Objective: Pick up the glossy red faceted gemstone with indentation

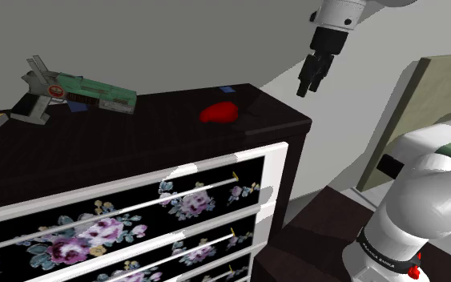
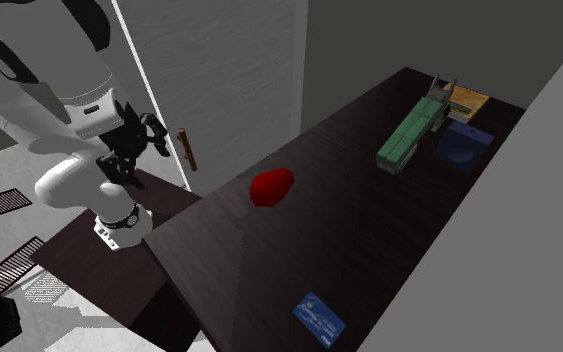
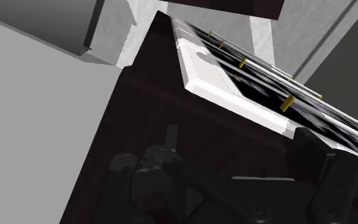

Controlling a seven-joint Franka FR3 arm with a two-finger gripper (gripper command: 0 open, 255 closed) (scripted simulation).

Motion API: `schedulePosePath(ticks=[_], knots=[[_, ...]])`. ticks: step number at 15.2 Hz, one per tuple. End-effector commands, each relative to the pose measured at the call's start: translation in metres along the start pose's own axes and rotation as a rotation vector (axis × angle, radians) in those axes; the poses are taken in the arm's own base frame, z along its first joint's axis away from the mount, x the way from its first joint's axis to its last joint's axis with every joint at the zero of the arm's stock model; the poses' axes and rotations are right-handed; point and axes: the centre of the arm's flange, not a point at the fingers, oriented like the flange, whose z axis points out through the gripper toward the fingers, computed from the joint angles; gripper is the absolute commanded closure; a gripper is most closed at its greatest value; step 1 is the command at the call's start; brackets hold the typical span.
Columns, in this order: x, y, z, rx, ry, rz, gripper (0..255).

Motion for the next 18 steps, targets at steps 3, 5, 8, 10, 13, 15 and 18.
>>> schedulePosePath(ticks=[3,5,8,10,13,15,18], knots=[[0.029,-0.001,0.005,-0.002,-0.023,-0.096,0],[0.059,-0.004,0.010,-0.004,-0.045,-0.192,0],[0.101,-0.014,0.019,-0.008,-0.079,-0.337,0],[0.128,-0.024,0.026,-0.010,-0.102,-0.433,0],[0.167,-0.044,0.038,-0.013,-0.136,-0.577,0],[0.190,-0.060,0.047,-0.015,-0.158,-0.674,0],[0.222,-0.089,0.060,-0.019,-0.192,-0.818,0]])
